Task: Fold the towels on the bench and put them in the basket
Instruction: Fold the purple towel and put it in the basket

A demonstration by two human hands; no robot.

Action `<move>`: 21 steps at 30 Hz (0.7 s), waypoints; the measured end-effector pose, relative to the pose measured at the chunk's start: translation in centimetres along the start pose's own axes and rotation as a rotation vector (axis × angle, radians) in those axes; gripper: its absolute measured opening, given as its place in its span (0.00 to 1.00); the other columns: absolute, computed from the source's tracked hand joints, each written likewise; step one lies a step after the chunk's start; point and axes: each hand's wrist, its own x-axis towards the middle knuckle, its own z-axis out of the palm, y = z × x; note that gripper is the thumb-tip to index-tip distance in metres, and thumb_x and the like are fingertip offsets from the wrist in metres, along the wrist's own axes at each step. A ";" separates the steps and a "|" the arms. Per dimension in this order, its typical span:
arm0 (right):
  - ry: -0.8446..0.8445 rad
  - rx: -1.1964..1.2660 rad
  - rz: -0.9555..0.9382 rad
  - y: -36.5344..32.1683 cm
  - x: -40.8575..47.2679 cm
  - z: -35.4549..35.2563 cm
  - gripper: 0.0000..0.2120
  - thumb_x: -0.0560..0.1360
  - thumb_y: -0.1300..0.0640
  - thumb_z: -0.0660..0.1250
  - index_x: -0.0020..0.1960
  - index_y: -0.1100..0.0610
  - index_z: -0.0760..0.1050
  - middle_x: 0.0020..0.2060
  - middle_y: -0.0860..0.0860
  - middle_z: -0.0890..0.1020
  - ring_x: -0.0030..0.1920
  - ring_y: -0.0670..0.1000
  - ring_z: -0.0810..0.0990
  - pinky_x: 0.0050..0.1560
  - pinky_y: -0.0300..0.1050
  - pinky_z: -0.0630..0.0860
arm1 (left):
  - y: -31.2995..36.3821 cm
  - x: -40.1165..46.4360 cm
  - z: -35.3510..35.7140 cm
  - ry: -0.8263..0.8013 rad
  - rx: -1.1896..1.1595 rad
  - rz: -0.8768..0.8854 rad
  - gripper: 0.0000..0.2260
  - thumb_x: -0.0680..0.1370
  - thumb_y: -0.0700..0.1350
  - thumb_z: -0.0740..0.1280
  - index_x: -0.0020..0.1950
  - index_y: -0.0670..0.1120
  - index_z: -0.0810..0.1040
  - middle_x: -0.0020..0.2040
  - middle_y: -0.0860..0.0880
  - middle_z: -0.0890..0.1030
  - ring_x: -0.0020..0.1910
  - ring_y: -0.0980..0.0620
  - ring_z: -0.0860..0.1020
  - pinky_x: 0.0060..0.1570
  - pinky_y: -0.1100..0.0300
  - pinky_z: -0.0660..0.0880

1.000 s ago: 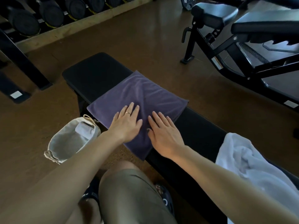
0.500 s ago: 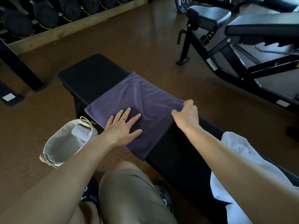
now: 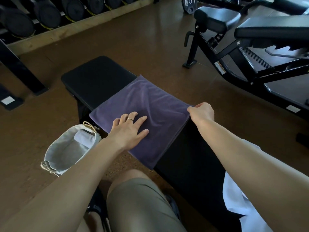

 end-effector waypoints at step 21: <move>0.180 -0.138 -0.269 1.1 -0.4 0.6 0.18 0.82 0.60 0.65 0.70 0.59 0.66 0.64 0.59 0.74 0.50 0.51 0.77 0.47 0.45 0.74 | -0.8 2.7 -0.4 0.054 0.174 -0.072 0.31 0.81 0.69 0.46 0.83 0.61 0.49 0.73 0.50 0.59 0.68 0.44 0.63 0.70 0.47 0.62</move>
